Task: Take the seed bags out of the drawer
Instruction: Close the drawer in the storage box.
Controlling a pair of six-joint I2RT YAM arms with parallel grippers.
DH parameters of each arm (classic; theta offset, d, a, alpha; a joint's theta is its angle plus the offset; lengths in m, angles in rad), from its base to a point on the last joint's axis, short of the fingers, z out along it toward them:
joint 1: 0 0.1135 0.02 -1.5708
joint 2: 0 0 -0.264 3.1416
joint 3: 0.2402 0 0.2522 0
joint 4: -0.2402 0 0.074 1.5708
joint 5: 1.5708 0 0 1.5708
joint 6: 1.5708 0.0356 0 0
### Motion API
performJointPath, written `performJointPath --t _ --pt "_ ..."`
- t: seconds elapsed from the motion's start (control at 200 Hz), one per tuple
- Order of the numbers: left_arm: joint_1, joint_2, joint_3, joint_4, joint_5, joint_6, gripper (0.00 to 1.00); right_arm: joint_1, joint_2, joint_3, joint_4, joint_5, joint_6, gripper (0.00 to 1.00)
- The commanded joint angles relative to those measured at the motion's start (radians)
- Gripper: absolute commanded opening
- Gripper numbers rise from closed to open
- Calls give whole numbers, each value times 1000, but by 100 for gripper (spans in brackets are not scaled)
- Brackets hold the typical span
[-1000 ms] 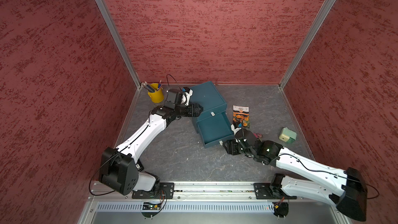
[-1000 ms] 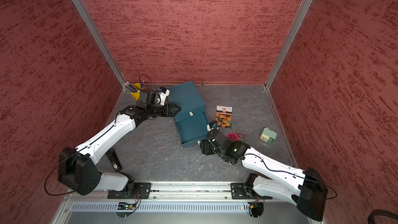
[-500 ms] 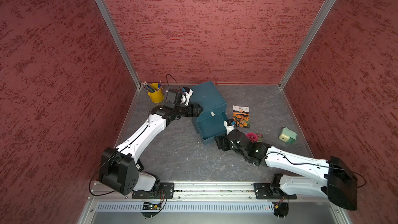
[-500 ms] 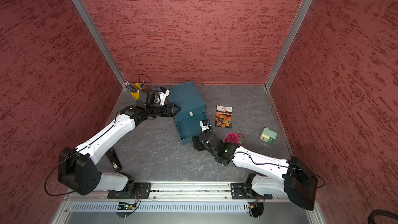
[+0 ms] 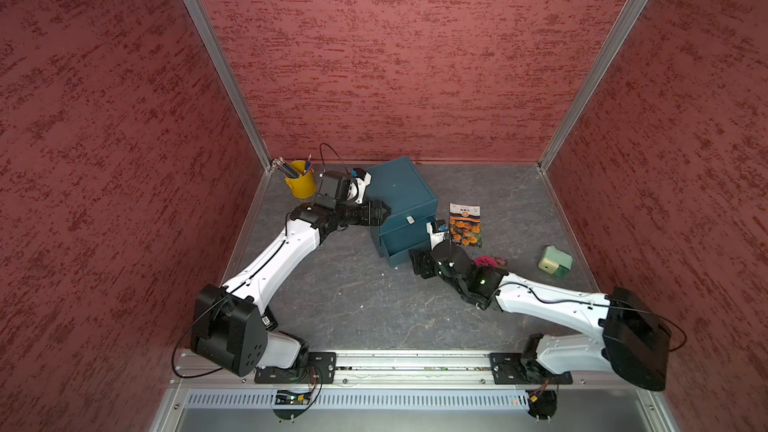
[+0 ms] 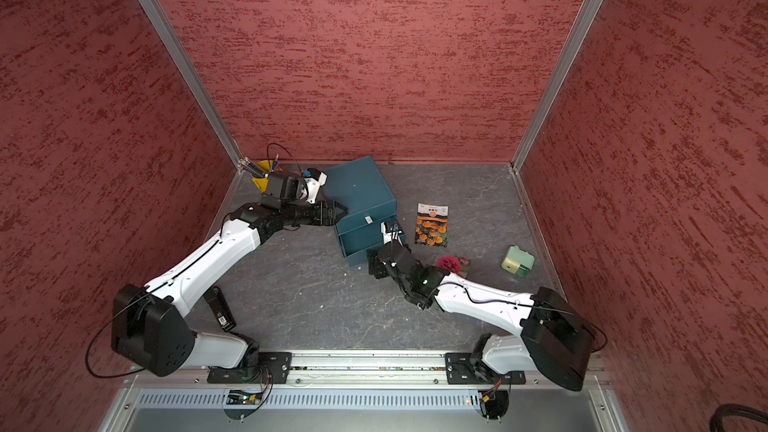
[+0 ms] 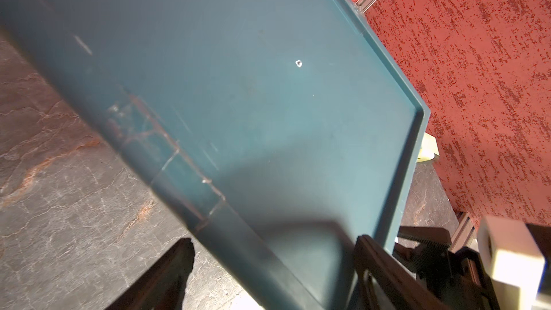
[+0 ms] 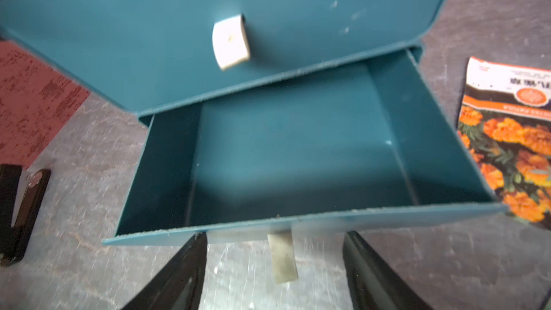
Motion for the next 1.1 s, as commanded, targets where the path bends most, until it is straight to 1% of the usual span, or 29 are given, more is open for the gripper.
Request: performJointPath --t 0.0,0.225,0.301,0.521,1.097 --pt "10 18 -15 -121 -30 44 87 -25 36 47 89 4 -40 76" --pt "17 5 -26 -125 -26 48 87 -50 106 88 140 -14 -59 76" --pt "20 3 -27 -127 -24 50 87 -56 156 99 153 -14 -60 76" --pt "27 -4 -32 -138 -20 55 87 -59 226 124 199 -16 -57 76" --pt "34 -15 -38 -152 -19 60 87 -75 294 159 244 5 -46 76"
